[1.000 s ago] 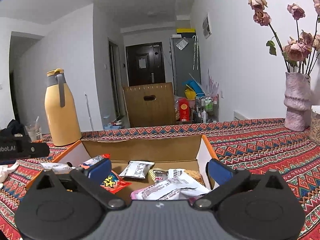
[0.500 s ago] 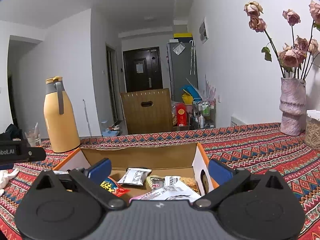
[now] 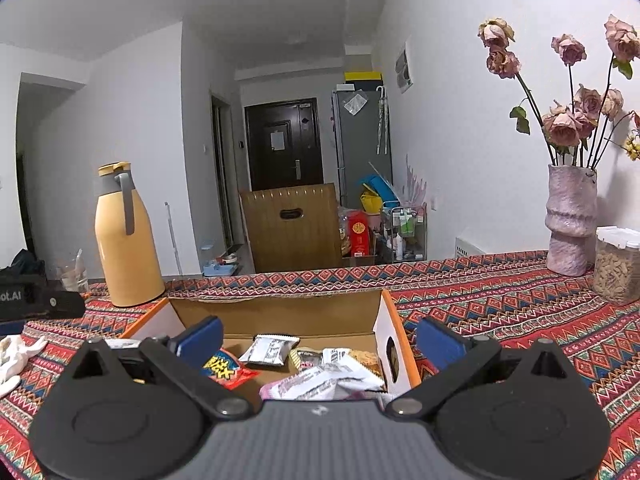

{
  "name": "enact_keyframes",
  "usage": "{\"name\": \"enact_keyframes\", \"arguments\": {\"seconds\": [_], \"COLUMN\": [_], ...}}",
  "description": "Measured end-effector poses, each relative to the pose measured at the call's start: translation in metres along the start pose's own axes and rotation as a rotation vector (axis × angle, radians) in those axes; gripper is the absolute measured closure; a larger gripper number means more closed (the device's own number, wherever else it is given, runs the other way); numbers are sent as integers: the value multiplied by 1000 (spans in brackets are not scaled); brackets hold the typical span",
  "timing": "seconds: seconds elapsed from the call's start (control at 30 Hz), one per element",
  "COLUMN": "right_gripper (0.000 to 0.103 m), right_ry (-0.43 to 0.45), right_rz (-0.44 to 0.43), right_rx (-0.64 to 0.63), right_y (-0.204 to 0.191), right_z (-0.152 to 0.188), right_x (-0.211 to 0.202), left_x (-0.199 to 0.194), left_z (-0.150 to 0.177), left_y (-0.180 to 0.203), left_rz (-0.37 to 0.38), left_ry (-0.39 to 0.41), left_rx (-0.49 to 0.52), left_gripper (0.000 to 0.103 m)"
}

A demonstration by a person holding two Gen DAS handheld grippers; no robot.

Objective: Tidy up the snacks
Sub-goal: 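Move both tools back toward the loose packets beside the box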

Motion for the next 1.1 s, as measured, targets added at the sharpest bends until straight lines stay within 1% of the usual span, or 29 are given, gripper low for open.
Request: {"name": "enact_keyframes", "arguments": {"seconds": [0.23,0.4,0.83,1.1], "right_gripper": [0,0,0,0], "right_ry": [-20,-50,-133,-184], "right_rz": [-5,-9,-8,0], "right_rx": [0,3,29,49], "right_y": [-6,-9,-5,-3], "right_z": [11,25,60,78], "right_x": [-19,-30,-45,-49], "left_x": [-13,-18,-18,-17], "left_z": [14,28,68,83], "left_y": [-14,-23,-44,-51], "left_rz": [-12,-22,-36,-41], "left_ry": [-17,-39,-115,-134], "left_rx": [24,41,86,98], "left_gripper": [0,0,0,0]}}
Point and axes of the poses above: each gripper's, at about its wrist camera, not at the fingertips, and x roughly the way its jaws point, y to its right, z to its underside, the point moved 3 cm from there along x, roughly the way its jaws point, and after that the axes turned 14 degrees about -z, right-handed, at the moved point
